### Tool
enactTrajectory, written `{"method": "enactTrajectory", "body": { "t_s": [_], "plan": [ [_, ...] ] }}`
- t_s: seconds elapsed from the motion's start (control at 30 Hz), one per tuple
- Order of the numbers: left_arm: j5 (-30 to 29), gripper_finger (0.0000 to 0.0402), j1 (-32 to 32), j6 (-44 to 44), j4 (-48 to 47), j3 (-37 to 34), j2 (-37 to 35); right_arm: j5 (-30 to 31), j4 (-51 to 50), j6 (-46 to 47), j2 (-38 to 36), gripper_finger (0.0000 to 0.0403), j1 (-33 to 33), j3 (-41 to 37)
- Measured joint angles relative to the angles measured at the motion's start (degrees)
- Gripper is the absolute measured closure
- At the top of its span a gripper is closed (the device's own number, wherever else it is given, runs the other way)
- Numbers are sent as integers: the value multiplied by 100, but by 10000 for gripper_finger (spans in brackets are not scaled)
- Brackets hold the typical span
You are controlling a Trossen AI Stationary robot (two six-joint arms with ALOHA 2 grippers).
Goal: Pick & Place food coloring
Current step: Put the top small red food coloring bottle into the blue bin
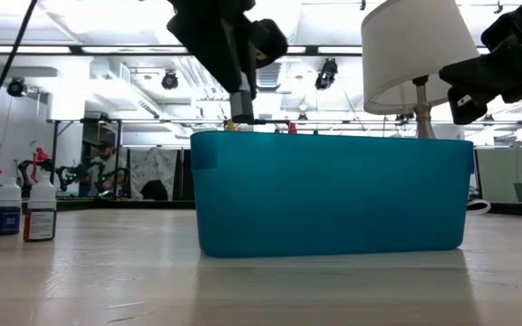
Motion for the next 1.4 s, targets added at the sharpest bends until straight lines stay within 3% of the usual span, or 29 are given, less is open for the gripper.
{"method": "enactTrajectory", "body": {
  "t_s": [0.8,1.2,1.4],
  "plan": [
    [156,353,11,1494,-38,142,729,1,1,0,0,394,2,2],
    [313,353,21,967,387,145,708,0,2,0,-1,394,2,1],
    [434,353,41,802,399,563,700,1,1,0,-1,394,1,0]
  ]
}}
